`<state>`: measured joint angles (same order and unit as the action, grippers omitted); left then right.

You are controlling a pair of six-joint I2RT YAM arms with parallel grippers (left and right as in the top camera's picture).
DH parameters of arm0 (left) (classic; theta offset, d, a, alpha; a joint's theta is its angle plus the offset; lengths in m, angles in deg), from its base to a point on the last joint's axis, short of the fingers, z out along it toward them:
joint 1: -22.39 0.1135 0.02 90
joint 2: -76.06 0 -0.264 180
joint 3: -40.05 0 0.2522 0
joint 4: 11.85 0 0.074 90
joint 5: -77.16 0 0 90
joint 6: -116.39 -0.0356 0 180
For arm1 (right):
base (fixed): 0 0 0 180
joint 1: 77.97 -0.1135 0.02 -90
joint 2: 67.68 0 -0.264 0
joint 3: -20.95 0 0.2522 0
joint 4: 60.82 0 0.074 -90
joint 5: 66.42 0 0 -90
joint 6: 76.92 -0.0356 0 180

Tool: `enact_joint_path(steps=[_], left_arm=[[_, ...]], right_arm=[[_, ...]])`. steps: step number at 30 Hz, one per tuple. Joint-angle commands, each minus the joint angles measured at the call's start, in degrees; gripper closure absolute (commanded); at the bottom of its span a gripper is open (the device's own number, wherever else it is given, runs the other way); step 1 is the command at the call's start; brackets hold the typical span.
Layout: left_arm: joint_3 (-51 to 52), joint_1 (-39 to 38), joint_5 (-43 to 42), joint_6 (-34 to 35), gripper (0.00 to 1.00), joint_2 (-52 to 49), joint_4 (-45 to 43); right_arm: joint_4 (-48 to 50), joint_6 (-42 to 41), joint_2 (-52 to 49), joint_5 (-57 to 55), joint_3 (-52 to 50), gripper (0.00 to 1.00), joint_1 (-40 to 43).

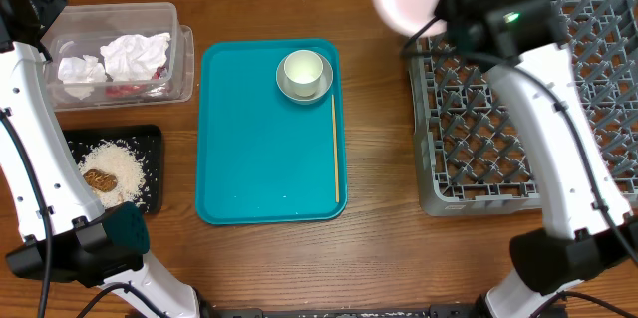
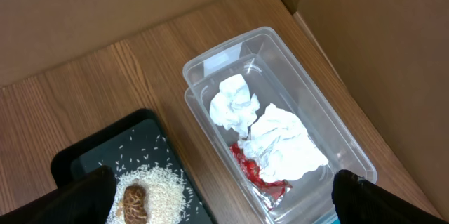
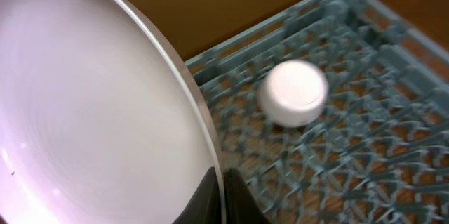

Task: Sort waste into correct bins and load items into the dishwasher
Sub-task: 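Carry the large plate into the rack and release it upright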

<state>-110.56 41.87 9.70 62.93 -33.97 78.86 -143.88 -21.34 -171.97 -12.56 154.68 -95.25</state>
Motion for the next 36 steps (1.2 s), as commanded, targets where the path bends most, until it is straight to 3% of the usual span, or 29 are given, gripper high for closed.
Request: enact_joint_path(steps=[1, 8, 20, 33, 36], left_arm=[[-0.02, -0.55, 0.28, 0.96, 0.00, -0.42, -0.07], [-0.02, -0.55, 0.28, 0.96, 0.00, -0.42, -0.07], [-0.02, -0.55, 0.28, 0.96, 0.00, -0.42, -0.07], [-0.02, -0.55, 0.28, 0.96, 0.00, -0.42, -0.07], [-0.02, -0.55, 0.28, 0.96, 0.00, -0.42, -0.07]], right_arm=[[1.88, 0.37, -2.21, -4.33, -1.03, 0.96, 5.16], [7.98, 0.39, -6.88, -10.62, -4.11, 0.96, 11.63], [8.46, 0.35, -17.29, -20.87, -4.52, 0.96, 9.77], [7.98, 0.37, -18.18, -20.81, -4.50, 0.96, 6.99], [7.96, 0.37, -18.18, -20.81, -4.48, 0.76, 5.22]])
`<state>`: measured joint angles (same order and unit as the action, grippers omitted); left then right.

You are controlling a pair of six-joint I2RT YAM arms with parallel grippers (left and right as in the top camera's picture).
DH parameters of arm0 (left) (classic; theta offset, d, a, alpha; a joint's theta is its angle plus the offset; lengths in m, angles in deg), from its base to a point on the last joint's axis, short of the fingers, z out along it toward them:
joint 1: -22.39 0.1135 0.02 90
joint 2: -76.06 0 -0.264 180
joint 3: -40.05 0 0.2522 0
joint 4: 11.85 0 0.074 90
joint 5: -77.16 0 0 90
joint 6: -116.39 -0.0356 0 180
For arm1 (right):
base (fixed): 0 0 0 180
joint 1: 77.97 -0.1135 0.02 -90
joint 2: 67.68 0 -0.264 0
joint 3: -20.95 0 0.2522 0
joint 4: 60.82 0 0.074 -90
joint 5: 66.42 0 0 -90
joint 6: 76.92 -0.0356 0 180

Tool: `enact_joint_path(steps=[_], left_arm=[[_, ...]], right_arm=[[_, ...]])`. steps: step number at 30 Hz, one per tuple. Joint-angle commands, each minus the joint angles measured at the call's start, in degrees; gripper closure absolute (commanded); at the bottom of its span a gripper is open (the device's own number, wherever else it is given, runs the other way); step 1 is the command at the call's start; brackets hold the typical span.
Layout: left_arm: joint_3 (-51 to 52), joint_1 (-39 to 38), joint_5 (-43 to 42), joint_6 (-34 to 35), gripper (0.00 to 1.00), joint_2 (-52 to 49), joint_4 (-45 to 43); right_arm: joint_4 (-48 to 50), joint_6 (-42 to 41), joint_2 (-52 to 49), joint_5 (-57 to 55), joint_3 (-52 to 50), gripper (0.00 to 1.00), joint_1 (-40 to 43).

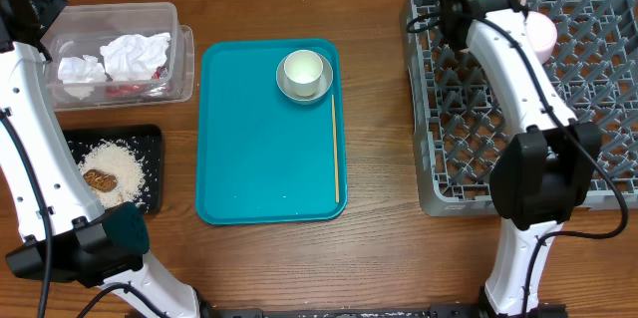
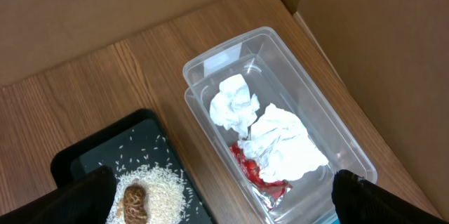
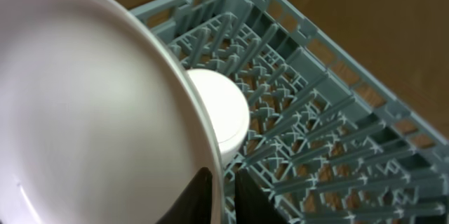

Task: Sort waste into correct bins and load items into the dishwasher
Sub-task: 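Carry the large plate into the rack and release it upright, then reach the right gripper to the white cup on the teal tray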

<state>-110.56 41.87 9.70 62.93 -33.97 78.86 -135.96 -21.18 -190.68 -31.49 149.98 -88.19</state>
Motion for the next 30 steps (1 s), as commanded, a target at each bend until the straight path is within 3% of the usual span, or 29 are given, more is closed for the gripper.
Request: enact_joint_path(steps=[1, 2, 3, 4, 12, 17, 22, 30], left_arm=[[-0.02, -0.55, 0.28, 0.96, 0.00, -0.42, -0.07], [-0.02, -0.55, 0.28, 0.94, 0.00, -0.42, -0.07], [-0.02, -0.55, 0.28, 0.96, 0.00, -0.42, -0.07], [-0.02, -0.55, 0.28, 0.96, 0.00, -0.42, -0.07], [-0.02, -0.55, 0.28, 0.96, 0.00, -0.42, -0.07], [-0.02, -0.55, 0.28, 0.96, 0.00, -0.42, -0.07], [-0.02, -0.55, 0.28, 0.96, 0.00, -0.42, -0.07], [-0.02, -0.55, 0.28, 0.96, 0.00, -0.42, -0.07]], right_arm=[[0.04, 0.22, 0.52, -1.88, 0.22, 0.59, -2.43], [0.04, 0.22, 0.52, -1.88, 0.22, 0.33, -2.97], [-0.02, 0.22, 0.52, -1.88, 0.33, 0.13, -3.41], [-0.24, 0.22, 0.63, -1.86, 0.57, 0.00, -3.85], [-6.75, 0.17, 3.50, 6.95, 8.92, 0.00, -7.02], [-8.59, 0.22, 7.56, 28.24, 15.39, 0.00, -9.07], [-2.86, 3.65, 8.92, 53.33, 15.80, 0.00, -11.45], [1.70, 15.56, 2.29, 58.05, 13.25, 0.03, -19.19]])
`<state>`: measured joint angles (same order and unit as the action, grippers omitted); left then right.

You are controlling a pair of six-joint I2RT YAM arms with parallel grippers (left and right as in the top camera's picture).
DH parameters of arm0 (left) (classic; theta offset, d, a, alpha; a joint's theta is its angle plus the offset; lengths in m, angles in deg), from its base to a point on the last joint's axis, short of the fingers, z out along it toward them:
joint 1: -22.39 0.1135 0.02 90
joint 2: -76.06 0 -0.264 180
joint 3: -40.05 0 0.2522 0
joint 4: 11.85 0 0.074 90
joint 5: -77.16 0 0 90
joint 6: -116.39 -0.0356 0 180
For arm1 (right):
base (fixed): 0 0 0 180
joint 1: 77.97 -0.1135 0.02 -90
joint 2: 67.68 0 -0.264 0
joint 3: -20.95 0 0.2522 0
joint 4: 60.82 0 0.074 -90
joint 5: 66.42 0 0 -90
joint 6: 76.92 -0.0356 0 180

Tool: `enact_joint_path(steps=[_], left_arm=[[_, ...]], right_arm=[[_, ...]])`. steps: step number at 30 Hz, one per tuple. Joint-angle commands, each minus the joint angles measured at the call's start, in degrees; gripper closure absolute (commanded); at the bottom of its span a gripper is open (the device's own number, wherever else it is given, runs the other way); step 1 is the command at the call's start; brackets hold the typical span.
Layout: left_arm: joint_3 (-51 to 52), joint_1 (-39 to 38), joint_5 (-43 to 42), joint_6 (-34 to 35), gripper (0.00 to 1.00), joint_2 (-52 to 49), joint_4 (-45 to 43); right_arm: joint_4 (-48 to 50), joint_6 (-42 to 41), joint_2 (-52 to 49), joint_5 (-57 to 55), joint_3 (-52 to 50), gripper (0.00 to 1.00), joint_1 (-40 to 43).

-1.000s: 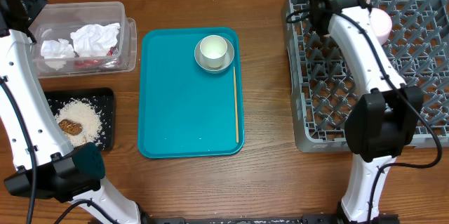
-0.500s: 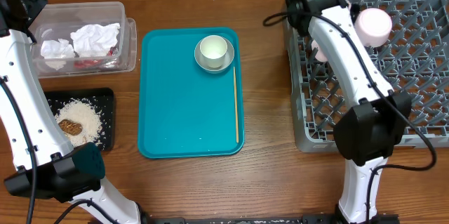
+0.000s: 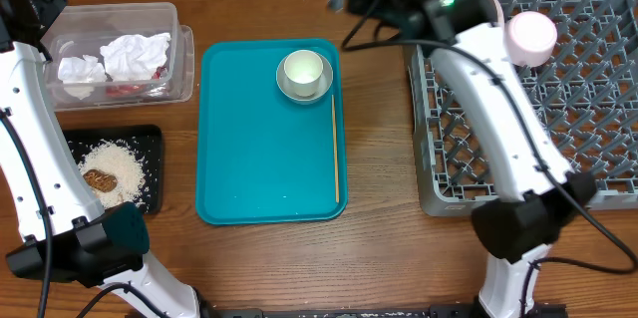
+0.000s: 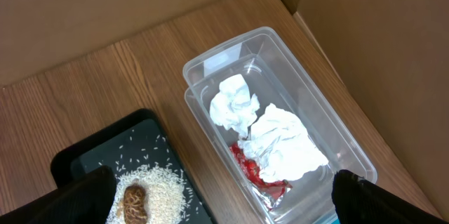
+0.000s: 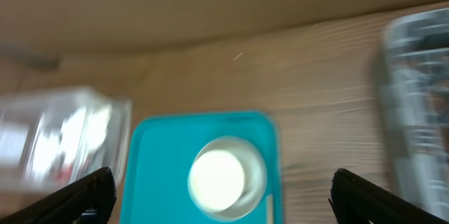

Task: Sort waste into correct bins and load items into the dishwasher
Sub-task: 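Reach the right gripper to the white cup on the teal tray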

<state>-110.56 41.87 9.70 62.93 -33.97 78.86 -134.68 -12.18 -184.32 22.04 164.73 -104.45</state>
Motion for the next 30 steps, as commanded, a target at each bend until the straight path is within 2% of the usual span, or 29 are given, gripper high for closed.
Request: enact_joint_path(steps=[1, 4, 8, 12, 20, 28, 30], left_arm=[[-0.02, -0.55, 0.28, 0.94, 0.00, -0.42, -0.07], [-0.02, -0.55, 0.28, 0.96, 0.00, -0.42, -0.07], [-0.02, -0.55, 0.28, 0.96, 0.00, -0.42, -0.07], [-0.02, -0.55, 0.28, 0.96, 0.00, -0.42, -0.07], [-0.02, -0.55, 0.28, 0.96, 0.00, -0.42, -0.07], [-0.02, -0.55, 0.28, 0.96, 0.00, -0.42, -0.07], [-0.02, -0.55, 0.28, 0.94, 0.00, -0.42, -0.07]], right_arm=[[0.42, 7.52, -5.40, 3.96, -1.57, 0.06, -3.85], [0.70, 7.72, -9.97, -0.02, -1.60, 0.20, -6.40], [1.84, 7.74, -15.02, -3.23, -1.60, 0.23, -8.90], [2.89, 7.76, -18.51, -4.00, -1.60, 0.31, -11.17], [4.31, 7.74, -21.31, -9.05, -1.62, 0.36, -13.92], [4.66, 9.22, -21.33, -13.44, -1.62, 0.54, -14.34], [4.68, 10.91, -21.42, -13.49, -1.62, 0.55, -14.34]])
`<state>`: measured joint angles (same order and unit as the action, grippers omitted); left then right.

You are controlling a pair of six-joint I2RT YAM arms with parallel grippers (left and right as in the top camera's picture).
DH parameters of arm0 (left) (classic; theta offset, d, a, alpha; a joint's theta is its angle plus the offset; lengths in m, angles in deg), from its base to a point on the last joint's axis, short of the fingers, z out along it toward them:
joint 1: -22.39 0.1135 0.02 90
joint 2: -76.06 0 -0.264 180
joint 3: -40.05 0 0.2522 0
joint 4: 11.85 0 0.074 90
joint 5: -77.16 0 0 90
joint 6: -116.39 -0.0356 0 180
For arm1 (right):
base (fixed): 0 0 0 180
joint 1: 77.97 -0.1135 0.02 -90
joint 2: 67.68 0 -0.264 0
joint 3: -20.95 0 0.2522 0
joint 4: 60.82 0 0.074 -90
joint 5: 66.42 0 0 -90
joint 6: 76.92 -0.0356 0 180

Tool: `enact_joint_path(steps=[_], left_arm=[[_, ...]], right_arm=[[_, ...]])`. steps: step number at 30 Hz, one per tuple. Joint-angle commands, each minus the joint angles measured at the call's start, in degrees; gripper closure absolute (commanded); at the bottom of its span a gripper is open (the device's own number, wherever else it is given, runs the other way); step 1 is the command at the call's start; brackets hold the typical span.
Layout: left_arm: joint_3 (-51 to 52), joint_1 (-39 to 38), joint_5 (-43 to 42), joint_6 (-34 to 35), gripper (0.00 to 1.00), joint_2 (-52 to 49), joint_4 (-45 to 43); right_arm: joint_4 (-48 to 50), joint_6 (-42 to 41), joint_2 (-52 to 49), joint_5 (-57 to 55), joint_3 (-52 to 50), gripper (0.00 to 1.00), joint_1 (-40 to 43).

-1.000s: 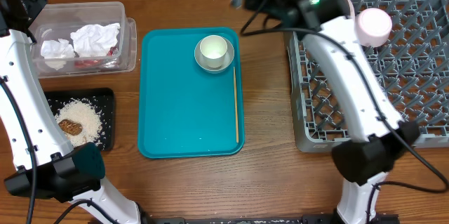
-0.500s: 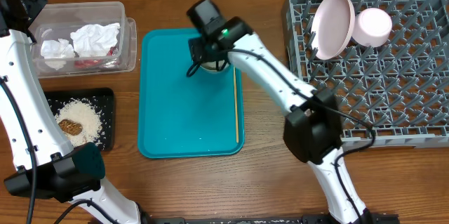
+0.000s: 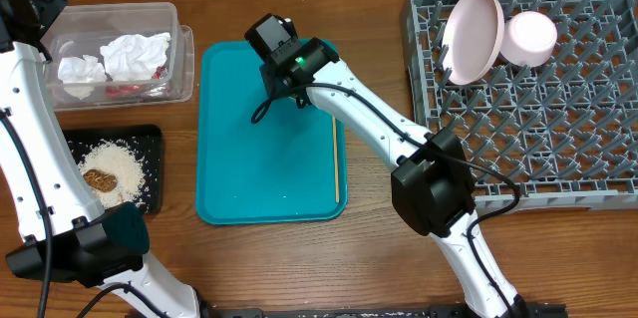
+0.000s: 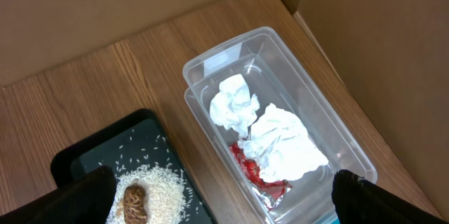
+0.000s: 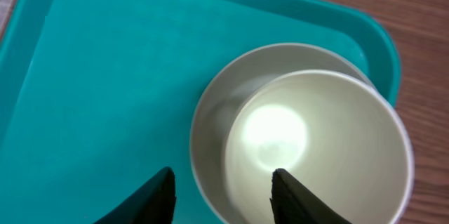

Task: Sort waste into correct bins and load items into the dishwasher
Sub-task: 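Reach the right gripper to the white cup on the teal tray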

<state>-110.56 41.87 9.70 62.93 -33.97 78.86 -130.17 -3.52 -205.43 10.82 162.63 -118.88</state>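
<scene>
A white cup (image 5: pixel 316 147) sits inside a shallow white bowl (image 5: pixel 210 126) at the back of the teal tray (image 3: pixel 259 159). My right gripper (image 5: pixel 224 197) is open low over them, one fingertip over the tray left of the bowl and the other over the cup's inside. In the overhead view the right gripper (image 3: pixel 287 67) hides both. A wooden chopstick (image 3: pixel 335 149) lies along the tray's right side. A pink plate (image 3: pixel 473 21) stands on edge in the grey dish rack (image 3: pixel 518 149) beside a pink cup (image 3: pixel 530 36). My left gripper (image 4: pixel 224 196) hangs open, high above the bins.
A clear plastic bin (image 3: pixel 120 54) at the back left holds crumpled white tissues and a red wrapper. In front of it a black tray (image 3: pixel 110 168) holds rice and a brown mushroom. Cardboard walls stand behind the table.
My right gripper was open high over the table's back, between tray and rack; now it is low over the cup and bowl on the tray. The left arm has not moved.
My right gripper held the pink plate above the rack's left end. Then it held the plate down in the rack by the pink cup. Then it was open and empty, away from the rack. Now the plate stands in the rack and the gripper is at the white cup.
</scene>
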Motion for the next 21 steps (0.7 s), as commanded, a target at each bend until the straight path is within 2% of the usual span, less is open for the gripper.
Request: enact_joint_path(steps=[1, 12, 21], left_arm=[[-0.02, -0.55, 0.28, 0.96, 0.00, -0.42, -0.07], [-0.02, -0.55, 0.28, 0.96, 0.00, -0.42, -0.07], [-0.02, -0.55, 0.28, 0.96, 0.00, -0.42, -0.07]], right_arm=[[0.17, 2.99, -0.46, -2.23, 0.48, 0.56, 0.09], [-1.07, 3.17, -1.68, -2.69, 0.48, 0.64, 0.09], [-1.31, 3.17, -1.66, -2.69, 0.50, 0.78, 0.09]])
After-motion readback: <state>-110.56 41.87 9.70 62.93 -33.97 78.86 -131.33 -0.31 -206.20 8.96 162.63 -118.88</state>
